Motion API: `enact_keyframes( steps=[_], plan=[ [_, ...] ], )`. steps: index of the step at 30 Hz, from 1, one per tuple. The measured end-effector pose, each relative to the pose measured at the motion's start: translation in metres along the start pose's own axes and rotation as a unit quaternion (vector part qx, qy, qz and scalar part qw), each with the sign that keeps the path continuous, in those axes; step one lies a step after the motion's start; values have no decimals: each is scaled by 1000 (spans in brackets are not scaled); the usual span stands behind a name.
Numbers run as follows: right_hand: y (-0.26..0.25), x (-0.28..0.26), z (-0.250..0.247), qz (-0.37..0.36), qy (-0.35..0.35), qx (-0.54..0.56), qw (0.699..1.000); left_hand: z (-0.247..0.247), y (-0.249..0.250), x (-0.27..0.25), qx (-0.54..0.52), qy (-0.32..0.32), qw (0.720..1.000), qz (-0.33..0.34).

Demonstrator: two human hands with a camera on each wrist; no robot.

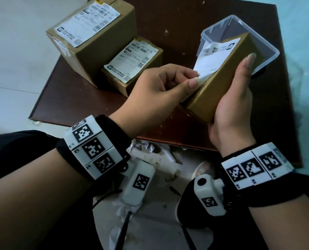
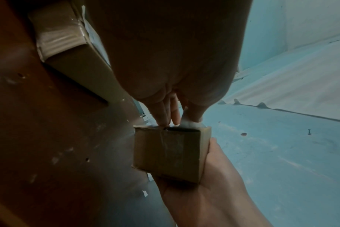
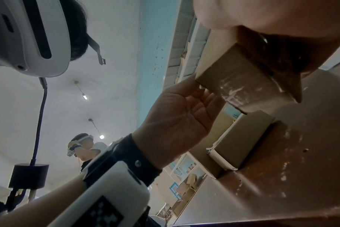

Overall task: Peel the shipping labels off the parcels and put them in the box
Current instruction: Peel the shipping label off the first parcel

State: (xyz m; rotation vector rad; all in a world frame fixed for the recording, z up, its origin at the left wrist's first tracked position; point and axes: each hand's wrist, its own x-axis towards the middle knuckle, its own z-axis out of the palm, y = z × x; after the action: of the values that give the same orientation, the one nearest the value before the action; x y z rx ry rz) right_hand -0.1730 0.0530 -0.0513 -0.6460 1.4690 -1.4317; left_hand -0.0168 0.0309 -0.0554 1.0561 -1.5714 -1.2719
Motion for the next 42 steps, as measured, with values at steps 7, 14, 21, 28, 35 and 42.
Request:
enact_keyframes(
  steps=[7, 14, 21, 28, 35, 42],
  plan=[
    [2, 1, 0, -8, -15, -9, 1000, 2, -7, 0, -94, 13, 993, -64],
    [6, -2, 1, -21, -49, -51, 997, -2, 12, 0, -103, 25, 988, -108],
    [3, -9, 4, -89, -57, -87, 991, -6, 0, 0, -51, 24, 997, -59],
    [-3, -13, 4, -108, -60, -93, 988, -14, 0, 6, -28, 25, 999, -25],
    [1, -13, 5, -106, -60, -88, 989, -13, -1, 7, 11, 7, 999, -33],
    [-1, -13, 6, -70, -69, -94, 991, -16, -1, 10, 3, -28, 998, -51]
  ],
)
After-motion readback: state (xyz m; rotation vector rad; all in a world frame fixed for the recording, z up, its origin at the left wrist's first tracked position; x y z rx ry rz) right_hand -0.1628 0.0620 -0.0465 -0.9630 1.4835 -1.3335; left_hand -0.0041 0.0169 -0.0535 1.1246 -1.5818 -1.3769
